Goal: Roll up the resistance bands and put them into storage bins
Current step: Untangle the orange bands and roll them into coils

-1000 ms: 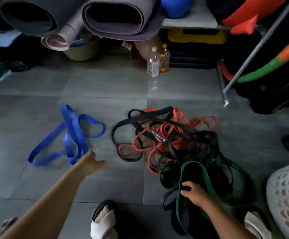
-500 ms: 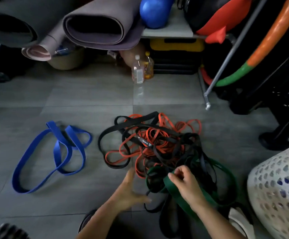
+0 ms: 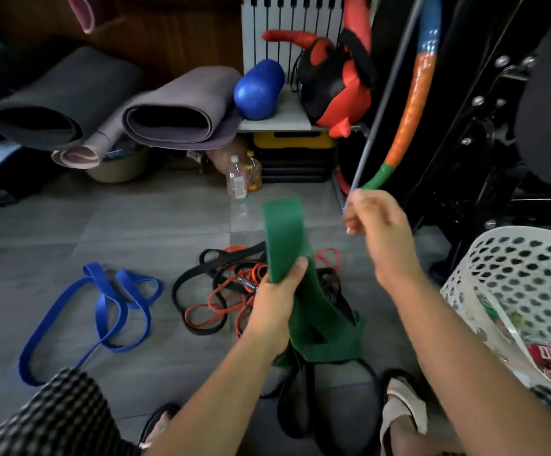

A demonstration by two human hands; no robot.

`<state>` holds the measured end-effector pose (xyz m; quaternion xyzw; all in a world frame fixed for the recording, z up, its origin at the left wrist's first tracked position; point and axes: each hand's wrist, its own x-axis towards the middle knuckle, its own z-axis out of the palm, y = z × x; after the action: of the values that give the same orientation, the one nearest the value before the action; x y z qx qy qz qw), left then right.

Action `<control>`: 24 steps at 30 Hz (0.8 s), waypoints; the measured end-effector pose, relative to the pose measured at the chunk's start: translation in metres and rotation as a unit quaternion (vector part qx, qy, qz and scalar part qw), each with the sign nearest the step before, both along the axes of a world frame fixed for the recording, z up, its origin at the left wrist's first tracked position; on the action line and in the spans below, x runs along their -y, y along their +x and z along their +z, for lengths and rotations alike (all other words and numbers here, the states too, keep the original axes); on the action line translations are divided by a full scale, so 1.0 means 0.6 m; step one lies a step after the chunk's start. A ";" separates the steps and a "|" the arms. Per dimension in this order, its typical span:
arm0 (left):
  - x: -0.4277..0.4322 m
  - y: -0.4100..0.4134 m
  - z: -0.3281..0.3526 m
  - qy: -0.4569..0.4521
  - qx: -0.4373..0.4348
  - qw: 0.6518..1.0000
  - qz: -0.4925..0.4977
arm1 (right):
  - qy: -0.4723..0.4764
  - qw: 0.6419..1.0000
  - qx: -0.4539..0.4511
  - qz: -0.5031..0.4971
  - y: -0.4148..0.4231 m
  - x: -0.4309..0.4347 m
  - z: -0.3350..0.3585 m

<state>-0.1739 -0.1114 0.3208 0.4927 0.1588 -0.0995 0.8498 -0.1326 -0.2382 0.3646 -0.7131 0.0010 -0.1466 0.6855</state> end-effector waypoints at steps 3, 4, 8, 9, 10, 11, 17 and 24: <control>-0.005 0.002 0.056 -0.087 -0.017 0.996 -0.032 | -0.005 0.992 -0.069 0.103 -0.033 0.026 -0.034; -0.005 0.001 0.073 -0.091 -0.022 0.995 -0.041 | 0.033 0.978 -0.112 0.175 -0.052 0.020 -0.060; -0.013 0.006 0.134 -0.103 -0.028 0.994 -0.022 | 0.076 0.945 -0.146 0.283 -0.101 -0.007 -0.123; -0.021 0.009 0.149 -0.112 -0.022 0.993 -0.016 | 0.045 0.943 -0.146 0.295 -0.106 -0.009 -0.126; -0.030 0.013 0.165 -0.124 -0.015 0.992 -0.010 | 0.011 0.941 -0.152 0.302 -0.108 -0.010 -0.131; -0.038 0.016 0.183 -0.138 -0.010 0.990 -0.004 | -0.023 0.942 -0.157 0.294 -0.110 -0.014 -0.137; -0.058 0.016 0.280 -0.211 0.058 0.976 0.020 | -0.200 0.937 -0.194 0.209 -0.104 -0.042 -0.221; -0.193 0.062 0.202 0.113 0.163 0.956 0.215 | -0.230 0.938 -0.236 0.107 -0.097 0.000 -0.184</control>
<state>-0.1369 0.0045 0.4421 0.5490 0.1302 0.1854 0.8045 -0.1908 -0.2384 0.2545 -0.8615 0.0527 0.1045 0.4941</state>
